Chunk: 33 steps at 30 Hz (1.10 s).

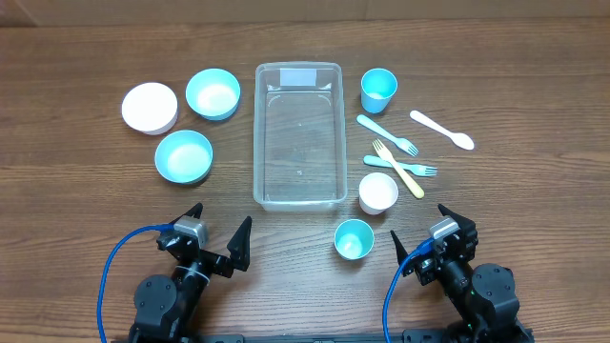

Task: Pack container

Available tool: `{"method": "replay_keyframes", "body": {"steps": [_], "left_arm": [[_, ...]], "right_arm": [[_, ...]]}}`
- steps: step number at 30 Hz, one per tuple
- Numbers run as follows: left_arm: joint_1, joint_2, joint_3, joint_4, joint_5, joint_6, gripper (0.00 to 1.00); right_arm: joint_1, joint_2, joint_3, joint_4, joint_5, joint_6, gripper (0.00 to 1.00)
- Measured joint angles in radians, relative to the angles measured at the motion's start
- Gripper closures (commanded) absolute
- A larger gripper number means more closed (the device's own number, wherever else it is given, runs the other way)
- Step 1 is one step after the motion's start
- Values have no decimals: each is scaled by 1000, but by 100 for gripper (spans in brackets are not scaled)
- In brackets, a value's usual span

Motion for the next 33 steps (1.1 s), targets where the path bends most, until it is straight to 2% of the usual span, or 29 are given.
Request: {"method": "replay_keyframes", "body": {"steps": [4,8,33], "left_arm": [[-1,18,6,-35,-112,31,0],[-1,18,8,-39,-152,35,0],[-1,18,8,-39,-163,35,0]], "right_arm": [[0,0,0,0,0,0,0],[0,0,0,0,0,0,0],[0,0,0,0,0,0,0]]}}
